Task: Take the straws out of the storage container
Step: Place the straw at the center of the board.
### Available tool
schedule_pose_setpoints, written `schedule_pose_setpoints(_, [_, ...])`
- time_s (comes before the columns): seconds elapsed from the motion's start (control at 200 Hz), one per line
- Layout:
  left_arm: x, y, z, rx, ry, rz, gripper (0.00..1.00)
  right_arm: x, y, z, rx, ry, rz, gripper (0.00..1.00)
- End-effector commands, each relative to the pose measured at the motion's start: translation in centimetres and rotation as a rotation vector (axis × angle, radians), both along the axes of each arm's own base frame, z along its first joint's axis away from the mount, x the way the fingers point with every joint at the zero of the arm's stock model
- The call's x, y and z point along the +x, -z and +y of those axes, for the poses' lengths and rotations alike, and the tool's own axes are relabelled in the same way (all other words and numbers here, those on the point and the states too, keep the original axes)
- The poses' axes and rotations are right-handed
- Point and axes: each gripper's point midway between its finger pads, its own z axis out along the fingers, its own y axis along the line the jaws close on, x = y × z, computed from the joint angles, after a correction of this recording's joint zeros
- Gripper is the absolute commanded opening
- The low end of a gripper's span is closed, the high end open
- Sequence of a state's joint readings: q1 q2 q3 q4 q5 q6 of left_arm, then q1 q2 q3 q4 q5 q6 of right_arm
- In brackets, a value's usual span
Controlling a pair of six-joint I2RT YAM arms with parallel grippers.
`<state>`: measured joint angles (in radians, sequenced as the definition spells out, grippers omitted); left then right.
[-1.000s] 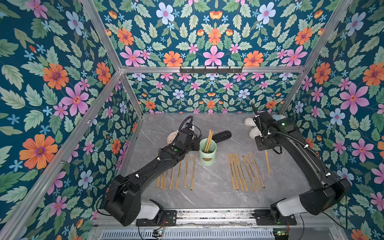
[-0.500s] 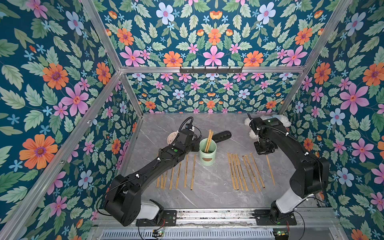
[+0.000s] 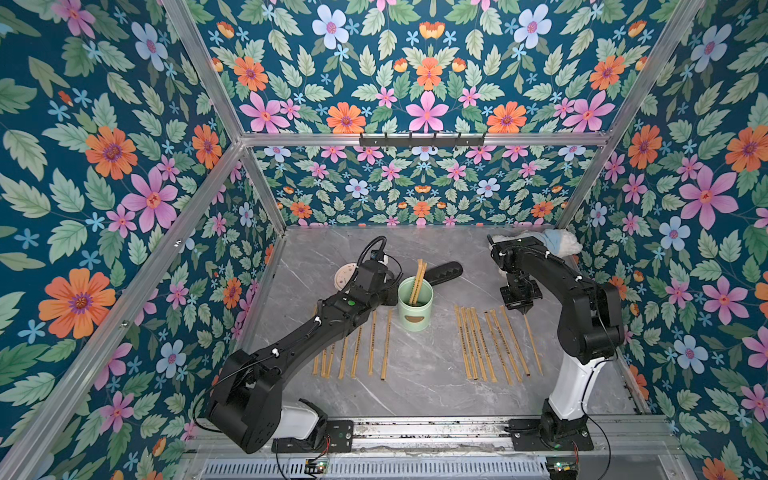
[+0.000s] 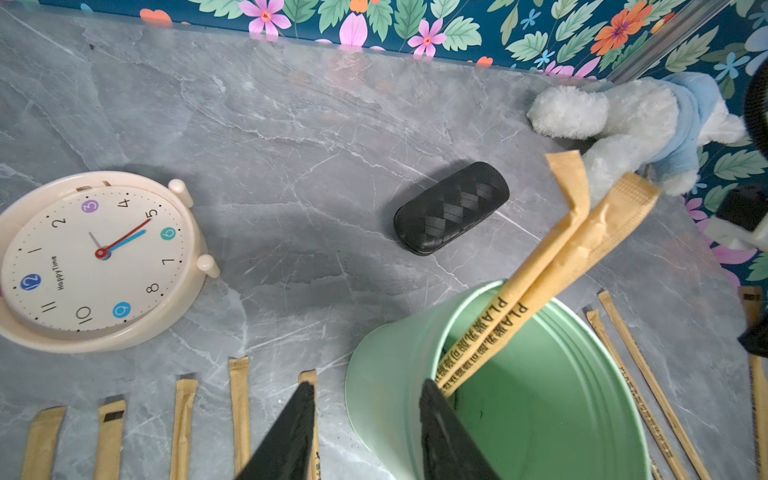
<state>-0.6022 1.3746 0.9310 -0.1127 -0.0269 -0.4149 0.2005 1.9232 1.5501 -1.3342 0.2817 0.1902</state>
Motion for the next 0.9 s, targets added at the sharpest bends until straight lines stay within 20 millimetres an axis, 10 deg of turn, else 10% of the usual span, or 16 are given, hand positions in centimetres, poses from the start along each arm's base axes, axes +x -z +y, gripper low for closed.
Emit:
schedule_pose_setpoints(0.0, [0.2, -0.2, 0.0, 0.003, -0.002, -0.017, 0.44, 0.2, 0.8, -0.1, 0.013, 0.018, 0.017, 0.07])
schedule_pose_setpoints(0.895, [0.2, 0.4, 0.1, 0.014, -0.007, -0.003, 0.44, 1.3, 4.9, -0.9, 0.026, 0.043, 0.073, 0.16])
